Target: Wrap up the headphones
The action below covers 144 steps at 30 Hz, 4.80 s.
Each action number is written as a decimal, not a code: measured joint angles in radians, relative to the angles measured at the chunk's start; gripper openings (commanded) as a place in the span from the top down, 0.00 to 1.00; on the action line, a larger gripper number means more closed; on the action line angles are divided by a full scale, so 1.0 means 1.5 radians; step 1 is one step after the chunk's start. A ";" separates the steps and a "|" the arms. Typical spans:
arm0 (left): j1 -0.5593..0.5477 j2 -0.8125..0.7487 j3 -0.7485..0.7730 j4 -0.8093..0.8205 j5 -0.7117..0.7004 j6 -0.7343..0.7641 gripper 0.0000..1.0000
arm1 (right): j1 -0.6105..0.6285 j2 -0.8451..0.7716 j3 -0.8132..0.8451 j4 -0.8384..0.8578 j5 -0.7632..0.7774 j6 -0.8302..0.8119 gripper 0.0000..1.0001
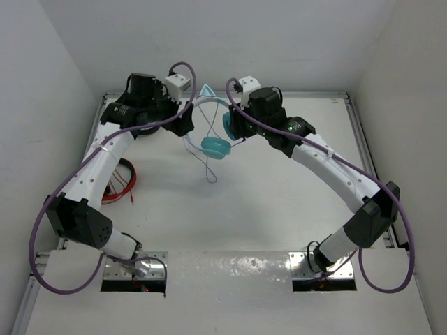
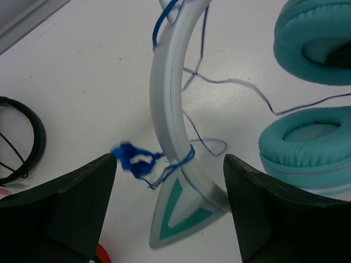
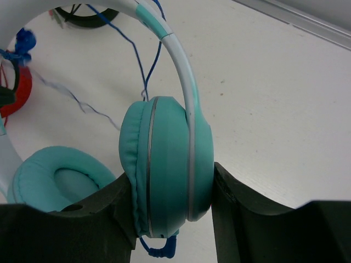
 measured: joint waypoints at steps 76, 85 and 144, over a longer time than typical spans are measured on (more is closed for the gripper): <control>0.216 -0.214 -0.254 0.249 0.281 0.141 1.00 | -0.115 -0.108 -0.059 -0.043 -0.196 -0.148 1.00; 0.199 -0.208 -0.213 0.204 0.416 0.169 1.00 | -0.096 -0.093 -0.102 -0.040 -0.196 -0.110 1.00; -0.033 -0.121 -0.251 0.202 0.288 0.061 1.00 | -0.053 0.025 0.077 -0.010 -0.043 0.090 1.00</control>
